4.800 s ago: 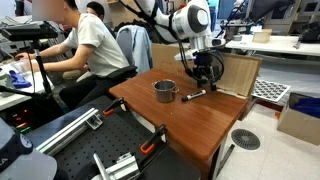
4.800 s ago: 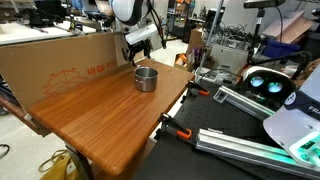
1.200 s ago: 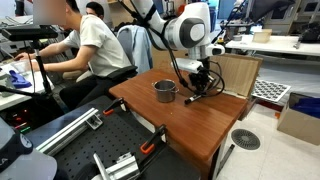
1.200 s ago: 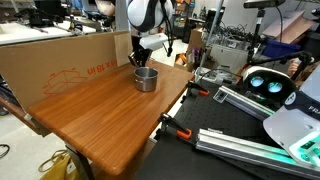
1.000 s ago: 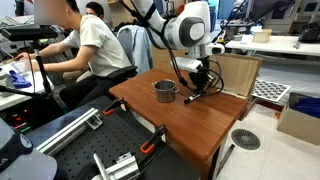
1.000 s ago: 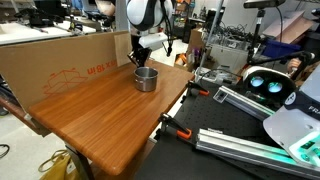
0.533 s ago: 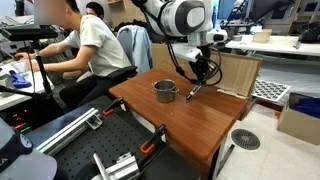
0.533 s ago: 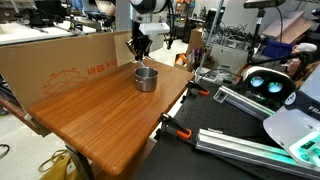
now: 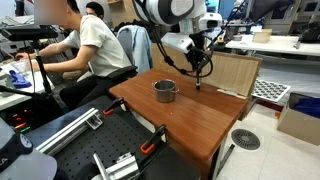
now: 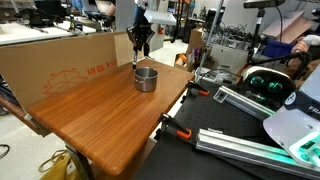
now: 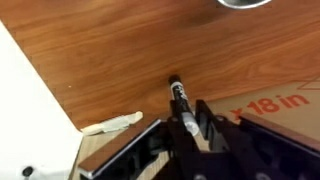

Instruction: Put the black marker inside the silver pot

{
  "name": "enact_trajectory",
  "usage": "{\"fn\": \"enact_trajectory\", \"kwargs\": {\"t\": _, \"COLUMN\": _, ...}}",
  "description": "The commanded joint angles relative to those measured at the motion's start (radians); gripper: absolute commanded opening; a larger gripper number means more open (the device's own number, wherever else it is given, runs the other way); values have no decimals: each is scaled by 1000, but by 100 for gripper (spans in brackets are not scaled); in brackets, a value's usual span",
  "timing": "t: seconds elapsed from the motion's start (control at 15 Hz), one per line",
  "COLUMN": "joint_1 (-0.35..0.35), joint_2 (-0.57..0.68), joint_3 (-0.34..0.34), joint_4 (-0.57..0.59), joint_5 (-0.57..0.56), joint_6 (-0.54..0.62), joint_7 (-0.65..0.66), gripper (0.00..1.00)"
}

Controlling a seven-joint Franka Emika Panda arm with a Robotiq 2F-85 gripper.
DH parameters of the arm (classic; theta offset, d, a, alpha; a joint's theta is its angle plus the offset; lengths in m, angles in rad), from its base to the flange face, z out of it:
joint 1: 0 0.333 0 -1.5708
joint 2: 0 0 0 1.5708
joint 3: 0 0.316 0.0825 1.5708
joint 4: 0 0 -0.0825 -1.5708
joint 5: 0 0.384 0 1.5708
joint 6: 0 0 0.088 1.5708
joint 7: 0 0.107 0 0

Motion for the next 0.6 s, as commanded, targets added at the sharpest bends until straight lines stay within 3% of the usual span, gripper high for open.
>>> {"fn": "enact_trajectory", "kwargs": {"t": 0.0, "joint_1": -20, "joint_2": -83, "joint_3": 40, "joint_4": -104, "joint_5": 60, "joint_6": 93, "joint_7": -55, "gripper": 6}}
{"fn": "enact_trajectory", "kwargs": {"t": 0.53, "joint_1": -18, "joint_2": -218, "joint_3": 92, "joint_4": -255, "joint_5": 119, "joint_6": 223, "joint_7": -67, "gripper": 6}}
